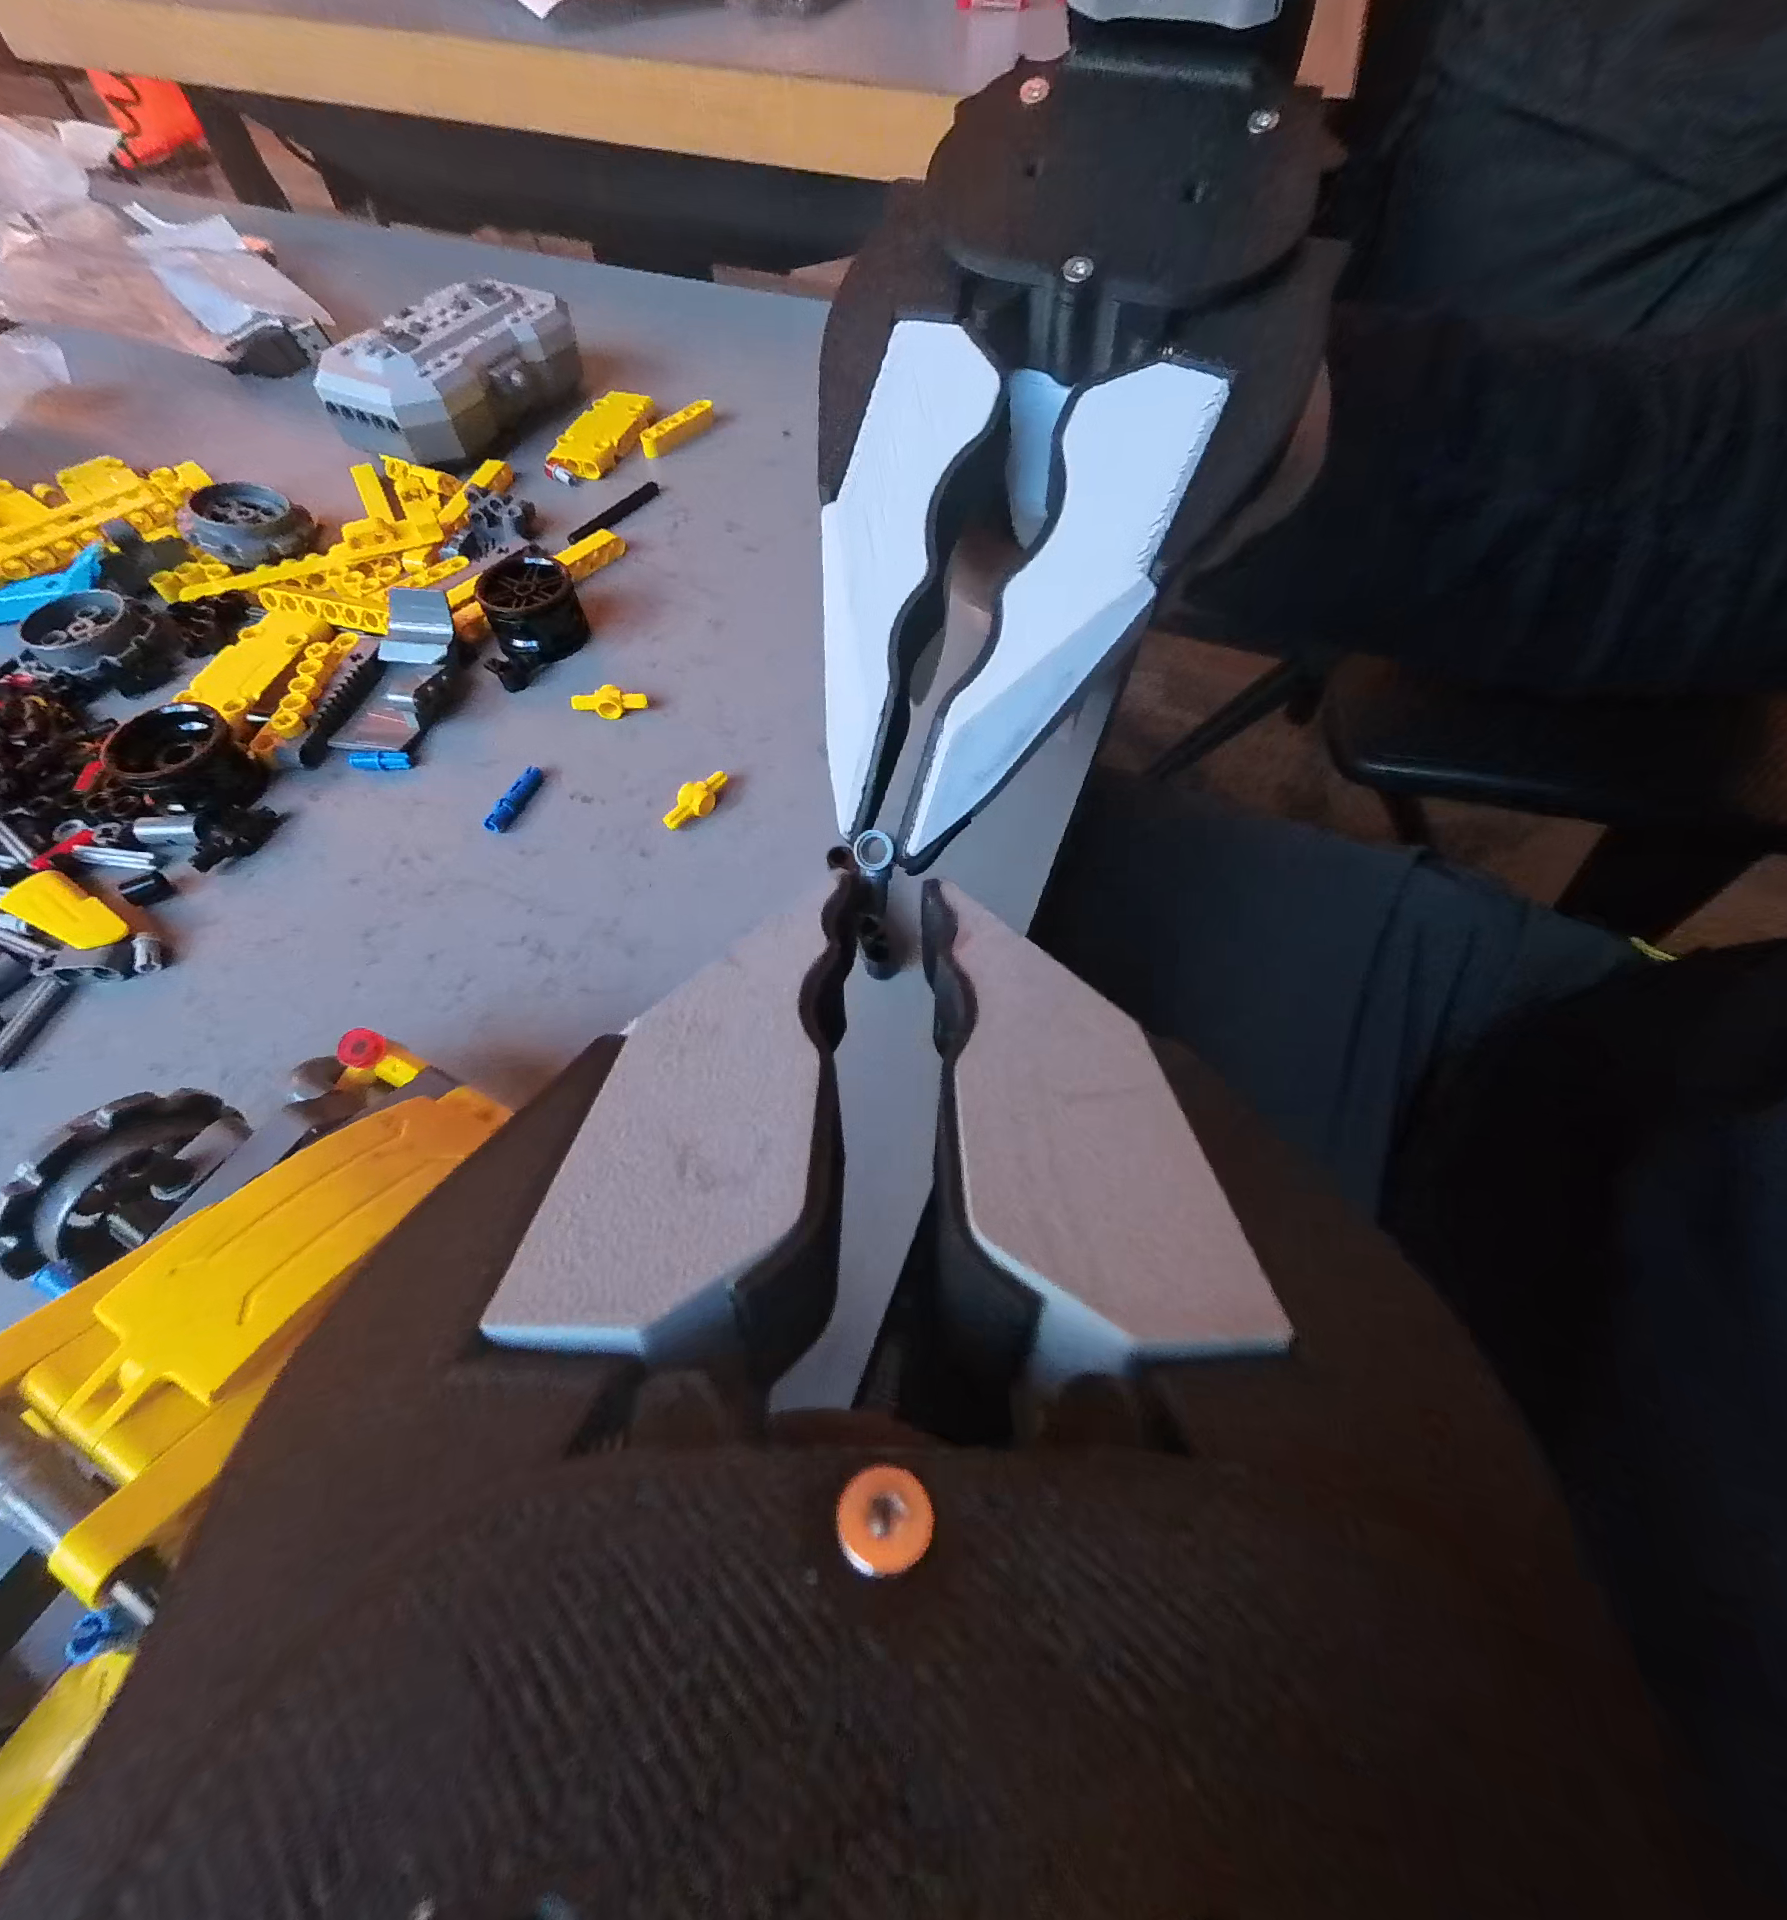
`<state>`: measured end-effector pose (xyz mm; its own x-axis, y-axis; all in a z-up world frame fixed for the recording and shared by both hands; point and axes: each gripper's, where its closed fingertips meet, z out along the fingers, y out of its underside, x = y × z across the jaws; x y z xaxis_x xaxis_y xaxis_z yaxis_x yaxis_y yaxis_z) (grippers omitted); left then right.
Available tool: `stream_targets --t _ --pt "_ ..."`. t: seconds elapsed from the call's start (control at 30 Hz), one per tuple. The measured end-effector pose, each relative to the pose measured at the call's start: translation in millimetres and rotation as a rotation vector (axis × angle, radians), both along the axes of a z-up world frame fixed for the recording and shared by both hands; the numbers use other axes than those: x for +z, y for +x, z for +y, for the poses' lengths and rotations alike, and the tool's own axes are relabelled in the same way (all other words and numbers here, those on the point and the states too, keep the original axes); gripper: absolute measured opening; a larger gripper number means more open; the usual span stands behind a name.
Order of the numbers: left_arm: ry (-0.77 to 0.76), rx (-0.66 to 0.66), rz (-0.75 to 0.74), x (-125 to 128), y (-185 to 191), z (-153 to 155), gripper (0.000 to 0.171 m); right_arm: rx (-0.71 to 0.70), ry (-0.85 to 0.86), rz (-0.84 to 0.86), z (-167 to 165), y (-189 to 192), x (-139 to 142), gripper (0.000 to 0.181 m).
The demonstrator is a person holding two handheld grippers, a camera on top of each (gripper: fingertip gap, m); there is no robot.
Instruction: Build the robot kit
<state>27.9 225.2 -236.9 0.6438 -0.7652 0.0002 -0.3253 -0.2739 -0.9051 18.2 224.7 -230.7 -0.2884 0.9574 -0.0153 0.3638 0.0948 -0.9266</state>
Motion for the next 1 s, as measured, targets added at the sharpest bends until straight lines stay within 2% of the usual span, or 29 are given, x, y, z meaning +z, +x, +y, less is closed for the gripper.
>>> stream_targets --t 0.23,0.4,1.0 --pt "0.003 0.011 -0.005 -1 0 2 0.01 0.01 -0.001 0.013 -2 2 2 0.006" --pt "0.001 -0.012 -0.025 2 3 -1 0.002 0.018 -0.005 0.02 -4 4 4 0.006" --pt "0.028 0.002 -0.056 13 -6 -5 0.001 0.02 0.021 0.012 -5 -2 10 0.006"
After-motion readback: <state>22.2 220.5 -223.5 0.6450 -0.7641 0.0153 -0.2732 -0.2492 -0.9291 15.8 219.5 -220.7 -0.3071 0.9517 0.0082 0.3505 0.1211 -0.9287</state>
